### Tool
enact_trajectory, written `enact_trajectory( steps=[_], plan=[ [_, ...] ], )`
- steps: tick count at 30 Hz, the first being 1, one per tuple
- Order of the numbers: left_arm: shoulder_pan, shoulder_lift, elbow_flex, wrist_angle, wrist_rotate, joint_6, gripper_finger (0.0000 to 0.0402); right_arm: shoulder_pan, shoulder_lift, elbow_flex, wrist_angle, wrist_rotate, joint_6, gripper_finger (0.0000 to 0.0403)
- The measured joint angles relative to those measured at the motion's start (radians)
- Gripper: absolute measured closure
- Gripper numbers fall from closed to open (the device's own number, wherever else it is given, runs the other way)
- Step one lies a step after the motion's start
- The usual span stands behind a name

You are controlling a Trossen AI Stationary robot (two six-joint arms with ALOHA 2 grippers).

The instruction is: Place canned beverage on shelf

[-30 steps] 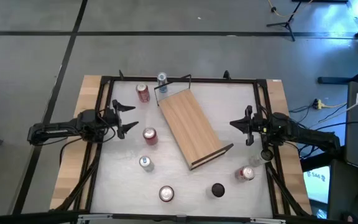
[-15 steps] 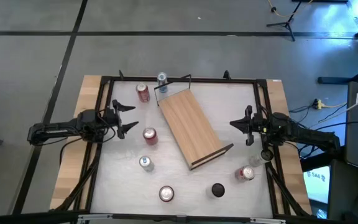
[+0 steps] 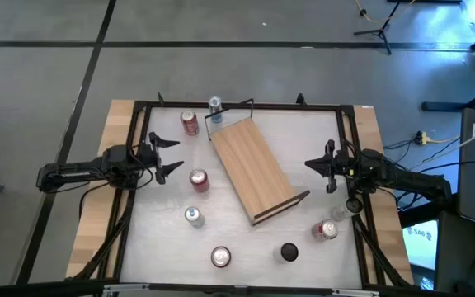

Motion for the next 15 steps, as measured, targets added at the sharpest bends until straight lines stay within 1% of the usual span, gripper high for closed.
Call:
enact_trajectory(
  steps=[9,12,15],
  plan=[
    [0.000,0.000,0.000,0.000,0.000,0.000,0.0051,0.000,0.000,0.000,0.002,0.003,0.000,0.0388],
    [0.000,0.000,0.000,0.000,0.000,0.000,0.0051,0.000,0.000,-0.001,0.003,0.065,0.000,0.0388],
    [0.000,0.000,0.000,0.000,0.000,0.000,0.0051,0.000,0.000,-0.001,0.004,0.096,-0.001,0.0388]
  ],
)
